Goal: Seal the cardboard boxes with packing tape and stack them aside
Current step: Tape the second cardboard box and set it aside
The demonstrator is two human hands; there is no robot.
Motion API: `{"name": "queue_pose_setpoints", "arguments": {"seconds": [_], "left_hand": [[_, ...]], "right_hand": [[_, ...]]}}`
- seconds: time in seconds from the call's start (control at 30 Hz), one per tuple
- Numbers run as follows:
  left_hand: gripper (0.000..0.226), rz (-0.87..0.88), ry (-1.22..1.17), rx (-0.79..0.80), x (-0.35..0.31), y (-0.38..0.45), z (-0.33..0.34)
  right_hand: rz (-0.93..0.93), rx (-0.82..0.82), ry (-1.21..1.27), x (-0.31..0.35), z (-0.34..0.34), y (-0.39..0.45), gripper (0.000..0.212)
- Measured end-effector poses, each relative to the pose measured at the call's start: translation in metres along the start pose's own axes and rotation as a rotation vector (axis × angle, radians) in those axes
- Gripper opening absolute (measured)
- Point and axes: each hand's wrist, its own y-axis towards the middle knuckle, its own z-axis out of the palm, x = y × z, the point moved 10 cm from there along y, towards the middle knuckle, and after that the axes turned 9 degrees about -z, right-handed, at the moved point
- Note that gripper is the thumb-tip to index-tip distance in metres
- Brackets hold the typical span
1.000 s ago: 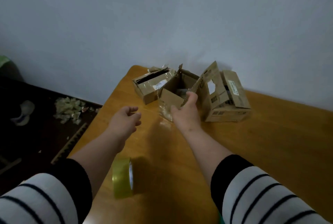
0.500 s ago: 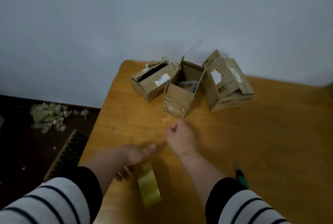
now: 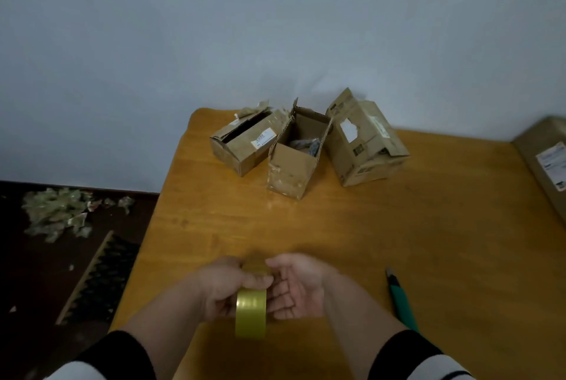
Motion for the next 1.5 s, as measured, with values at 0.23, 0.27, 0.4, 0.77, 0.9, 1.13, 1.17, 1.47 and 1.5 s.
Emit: {"name": "queue_pose_setpoints", "arguments": {"seconds": [0.23,0.27,0.4,0.77,0.9,1.13,1.17,1.47,1.5], "left_hand": [[0.119,0.419,0.333,-0.238,-0.08,-0.063,0.007],[0.115,0.439,0.282,-0.24,-0.082,-0.069,0.003],[0.066,0.492,-0.171,-0.4,-0.082,-0.088,-0.048],[0.025,0.598,0.087,-0.38,-0.105,-0.108,-0.012],[0.009,0.592,0.218,-0.594,-0.108,-0.117,-0.025],[0.015,0.598,0.502,-0.818,-0.114,-0.13,-0.033],[0.016,0.606,0.523,-0.85,-0.115,-0.131,-0.034],[0.017,0.628,0.4,-0.957,-0.099,-0.127,-0.045],[0.016,0.625,0.365,-0.953,-0.096,-0.125,-0.048]], "right_hand": [[-0.396,0.021,0.23,0.065,0.002,-0.028,0.036],[-0.459,0.026,0.176,0.073,0.0,-0.035,0.036],[-0.605,0.044,0.035,0.088,-0.01,-0.056,0.036],[-0.713,0.159,-0.369,0.089,0.013,-0.086,0.021],[-0.719,0.153,-0.442,0.088,0.02,-0.088,0.019],[-0.75,0.057,-0.456,0.089,0.023,-0.09,0.009],[-0.752,0.031,-0.47,0.09,0.022,-0.09,0.01],[-0.785,-0.064,-0.619,0.094,0.034,-0.091,0.005],[-0.786,-0.067,-0.627,0.094,0.035,-0.09,0.004]]}}
